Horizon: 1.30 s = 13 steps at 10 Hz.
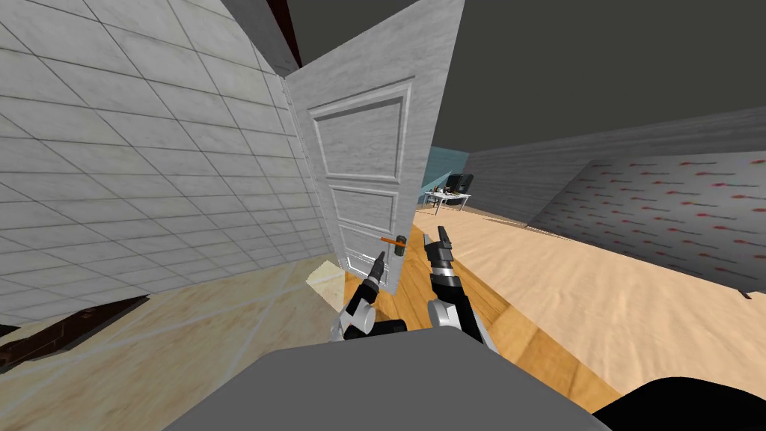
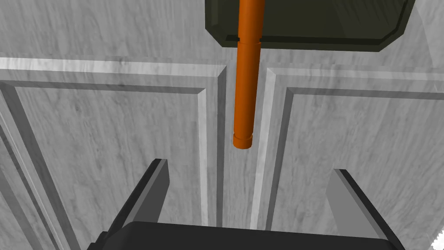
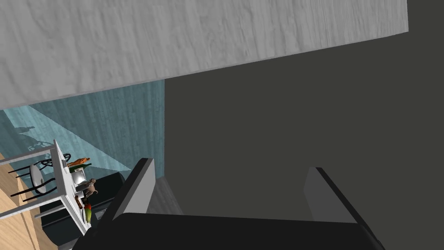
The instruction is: Push the door open
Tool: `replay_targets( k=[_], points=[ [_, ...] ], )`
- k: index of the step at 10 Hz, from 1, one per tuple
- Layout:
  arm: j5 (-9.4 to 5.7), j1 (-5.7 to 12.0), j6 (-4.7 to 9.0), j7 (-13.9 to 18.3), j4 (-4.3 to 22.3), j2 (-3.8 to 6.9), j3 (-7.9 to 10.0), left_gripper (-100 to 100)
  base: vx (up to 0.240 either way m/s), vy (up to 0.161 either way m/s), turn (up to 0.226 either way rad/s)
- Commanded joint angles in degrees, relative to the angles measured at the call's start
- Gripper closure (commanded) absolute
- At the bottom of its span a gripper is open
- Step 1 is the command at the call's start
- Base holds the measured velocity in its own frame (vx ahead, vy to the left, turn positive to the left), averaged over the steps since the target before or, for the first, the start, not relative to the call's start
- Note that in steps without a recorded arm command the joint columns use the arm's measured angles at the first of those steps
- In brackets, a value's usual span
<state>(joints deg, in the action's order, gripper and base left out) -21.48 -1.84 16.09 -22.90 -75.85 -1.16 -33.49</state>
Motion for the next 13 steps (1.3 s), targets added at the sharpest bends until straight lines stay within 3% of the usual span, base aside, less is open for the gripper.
replay_targets(
  k=[1, 5, 6, 8, 11, 12, 13],
  points=[
    [0.00, 0.00, 0.00, 0.00, 0.00, 0.00, 0.00, -100, -0.037, -0.054, 0.032],
    [0.26, 0.73, -0.02, 0.09, 0.87, 2.62, 0.61, -100, 0.162, 0.024, -0.011],
    [0.36, 0.99, 0.01, 0.18, 1.19, 2.71, 0.86, -100, 0.228, -0.132, -0.022],
    [0.56, 1.50, 0.06, 0.34, 1.82, 1.85, 1.34, -100, 0.164, -0.161, -0.023],
    [0.79, 2.08, 0.12, 0.53, 2.54, -1.11, 1.89, -100, 0.103, -0.172, -0.022],
    [0.75, 2.08, 0.17, 0.48, 2.55, -0.54, 1.81, -100, 0.023, -0.066, 0.002],
    [0.75, 2.08, 0.17, 0.48, 2.55, -0.54, 1.81, 100, -0.003, 0.006, 0.004]
  ],
)
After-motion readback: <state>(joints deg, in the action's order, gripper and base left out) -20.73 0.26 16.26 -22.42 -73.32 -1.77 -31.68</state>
